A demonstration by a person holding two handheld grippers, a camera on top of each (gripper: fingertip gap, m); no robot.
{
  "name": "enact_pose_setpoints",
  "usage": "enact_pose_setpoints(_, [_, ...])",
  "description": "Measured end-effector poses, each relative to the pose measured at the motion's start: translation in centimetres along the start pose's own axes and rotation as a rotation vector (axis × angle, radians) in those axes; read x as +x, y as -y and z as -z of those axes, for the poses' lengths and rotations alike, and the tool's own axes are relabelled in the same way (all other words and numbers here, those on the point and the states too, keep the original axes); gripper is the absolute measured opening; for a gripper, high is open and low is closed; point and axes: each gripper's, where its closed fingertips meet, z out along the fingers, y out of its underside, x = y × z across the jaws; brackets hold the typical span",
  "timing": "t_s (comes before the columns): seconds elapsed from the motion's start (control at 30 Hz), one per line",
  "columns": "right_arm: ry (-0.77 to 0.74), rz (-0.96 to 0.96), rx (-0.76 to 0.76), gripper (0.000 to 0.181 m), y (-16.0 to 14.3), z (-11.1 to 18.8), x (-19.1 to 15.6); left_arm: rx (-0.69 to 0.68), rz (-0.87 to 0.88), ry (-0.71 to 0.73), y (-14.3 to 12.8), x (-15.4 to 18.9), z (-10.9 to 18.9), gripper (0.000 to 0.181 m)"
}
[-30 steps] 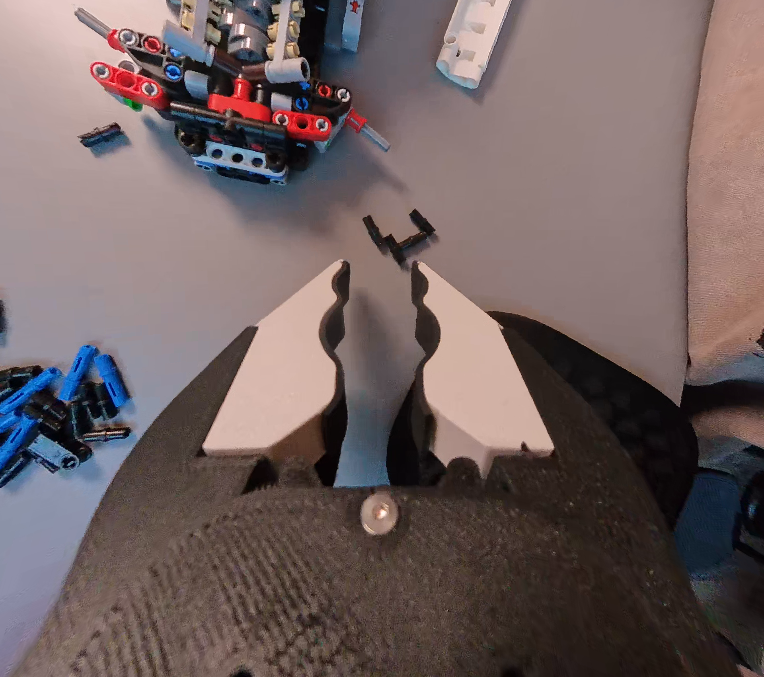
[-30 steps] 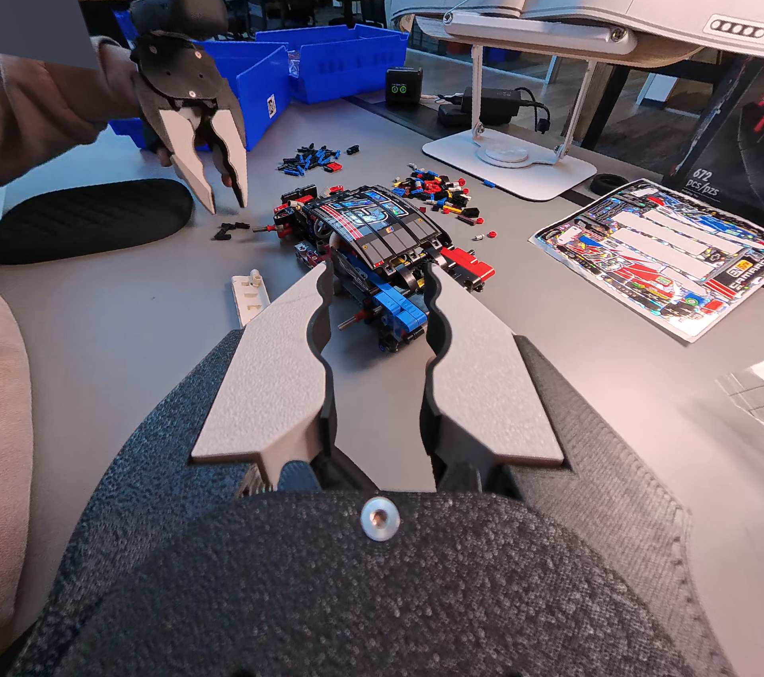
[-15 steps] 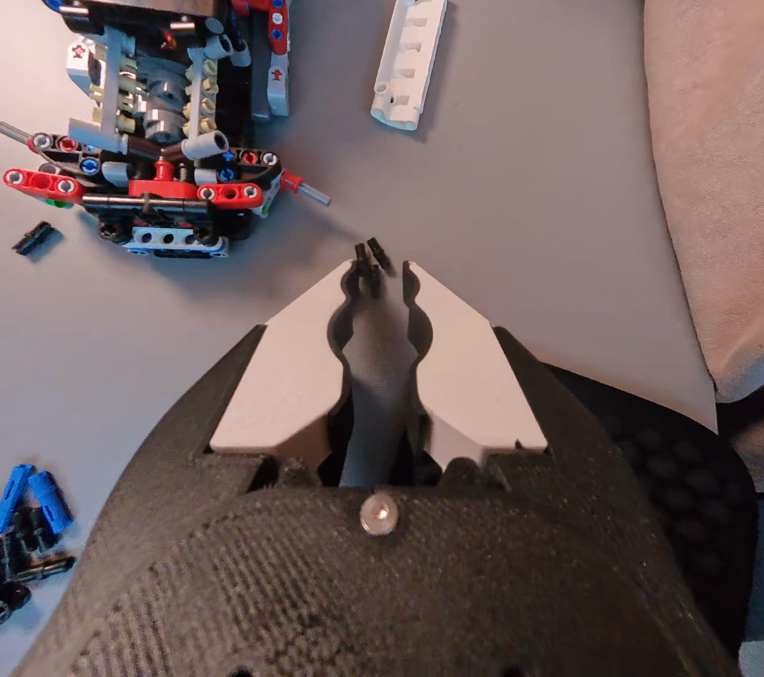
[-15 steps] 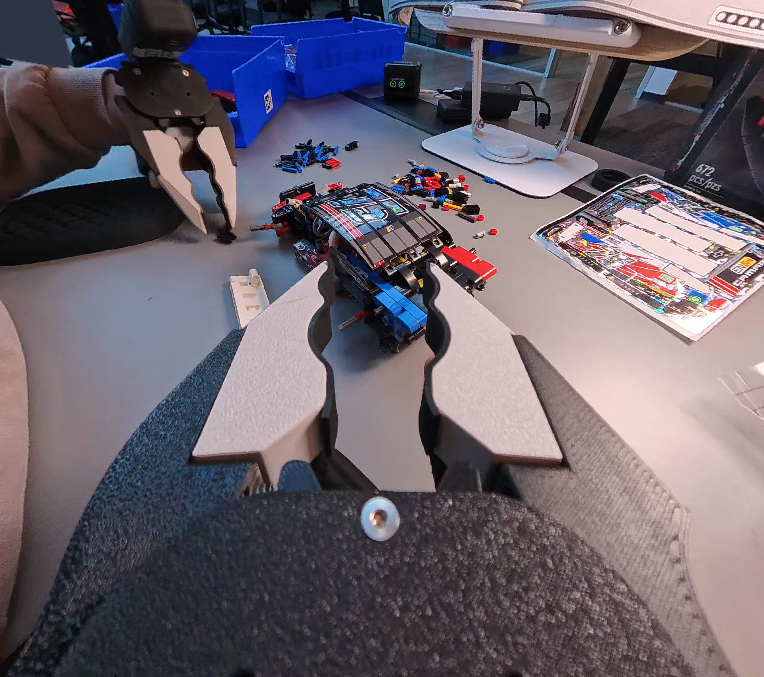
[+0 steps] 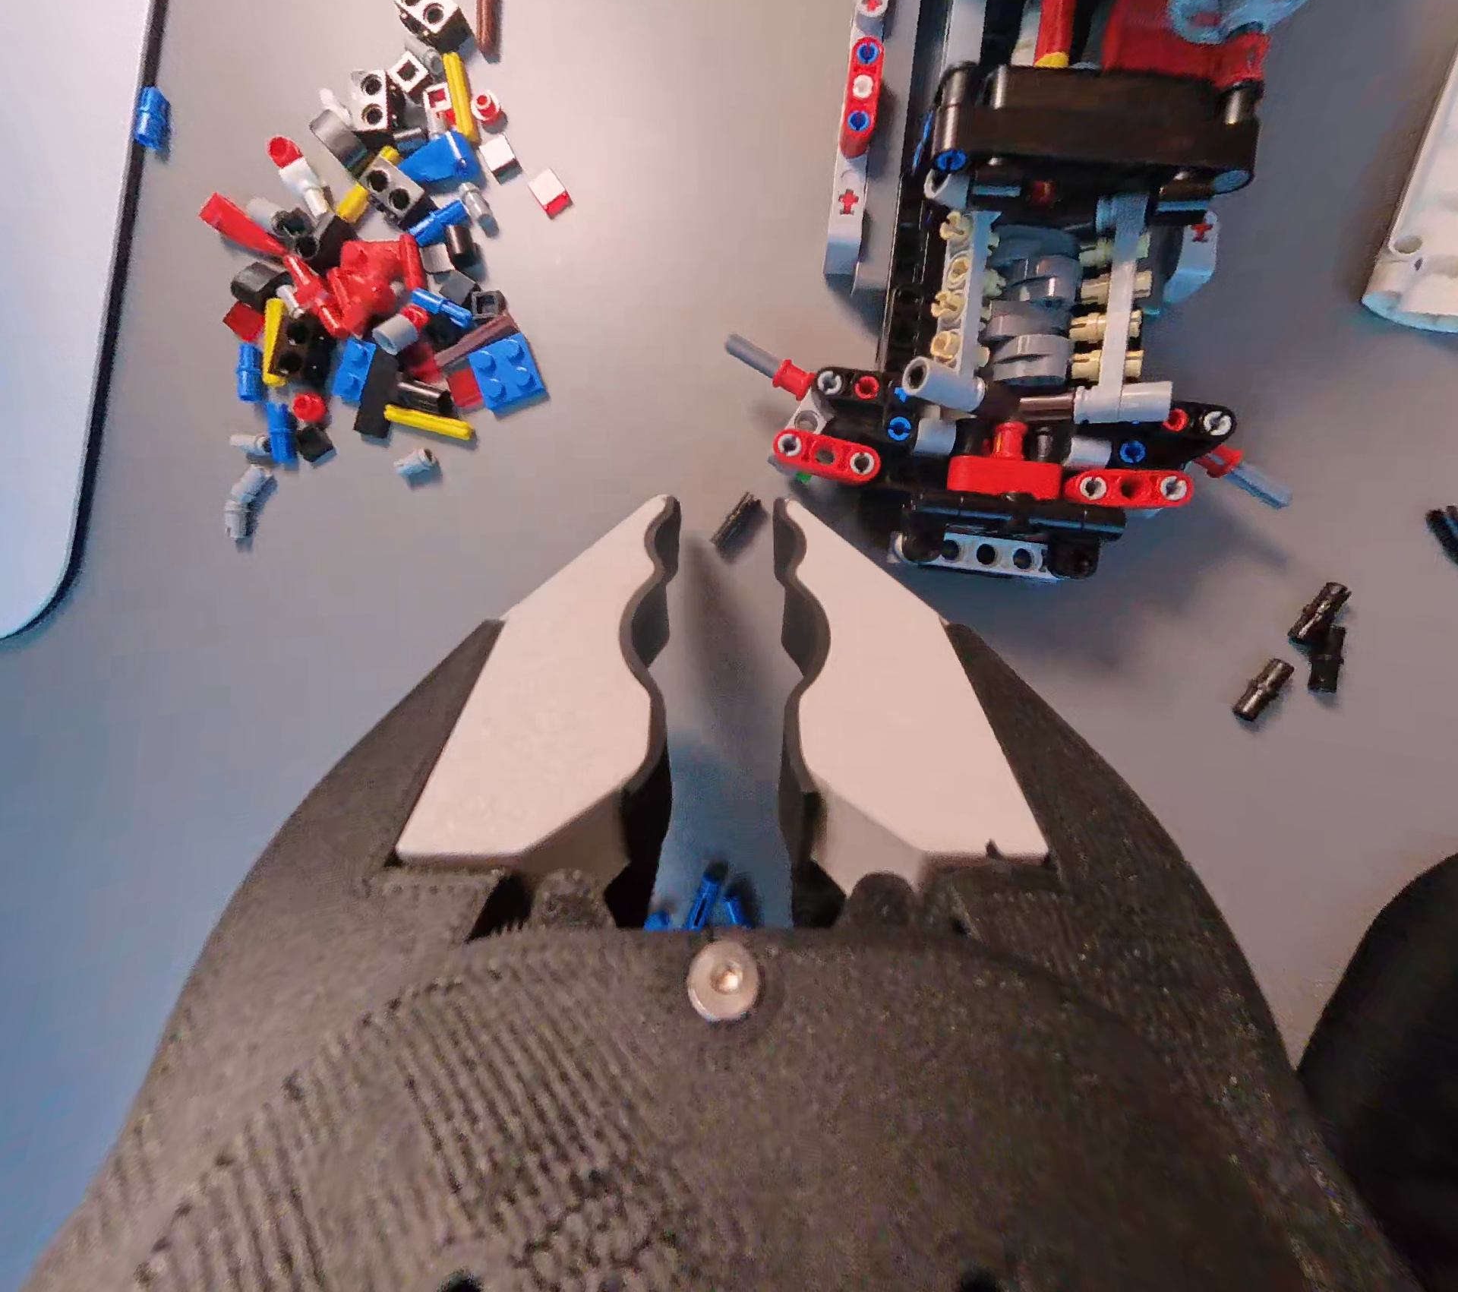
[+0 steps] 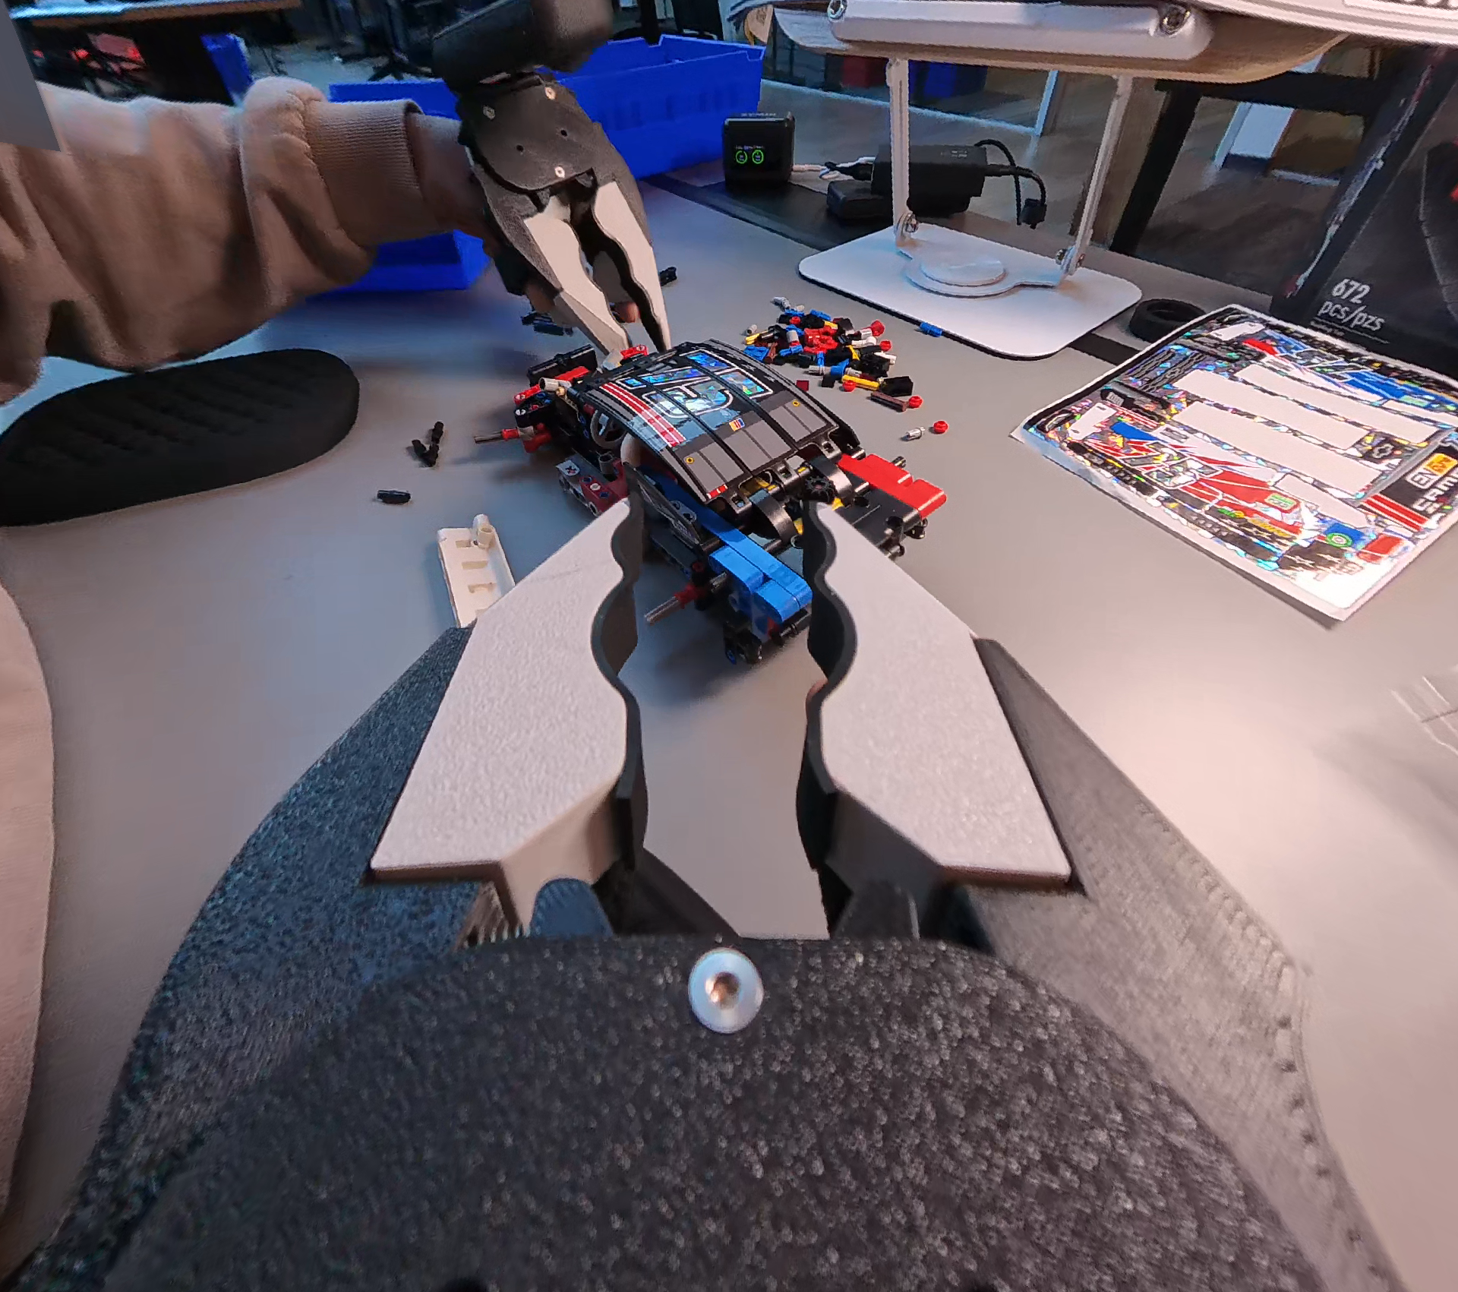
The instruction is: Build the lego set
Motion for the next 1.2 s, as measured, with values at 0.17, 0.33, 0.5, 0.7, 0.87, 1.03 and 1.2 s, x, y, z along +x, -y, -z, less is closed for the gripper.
enact_pose_setpoints(0.17, [-0.005,-0.011,0.008,0.038,-0.1,0.1,0.3,-0.065,0.009,-0.072,-0.8,0.5,-0.1,0.003])
enact_pose_setpoints(0.33, [0.004,-0.013,0.015,0.037,-0.1,0.1,0.2,-0.264,0.056,-0.006,-5.1,-1.1,2.8,0.003])
enact_pose_setpoints(0.5, [0.022,-0.012,0.010,0.037,-0.2,-0.3,0.0,-0.442,0.109,0.073,-8.8,-2.2,5.4,0.006])
enact_pose_setpoints(0.7, [0.029,0.065,-0.061,0.038,-0.2,-0.9,-0.2,-0.412,0.150,0.179,-7.8,-3.0,5.9,0.026])
enact_pose_setpoints(0.87, [0.011,0.173,-0.238,0.053,-1.5,-1.8,1.6,0.000,0.180,-0.034,0.2,3.0,4.6,0.051])
enact_pose_setpoints(1.03, [0.079,0.192,-0.421,0.078,-4.5,-3.8,2.3,0.054,0.193,-0.107,0.7,6.6,1.2,0.085])
enact_pose_setpoints(1.2, [0.055,0.192,-0.473,0.073,-5.9,-5.5,2.9,0.073,0.152,-0.061,1.1,6.9,-0.4,0.073])
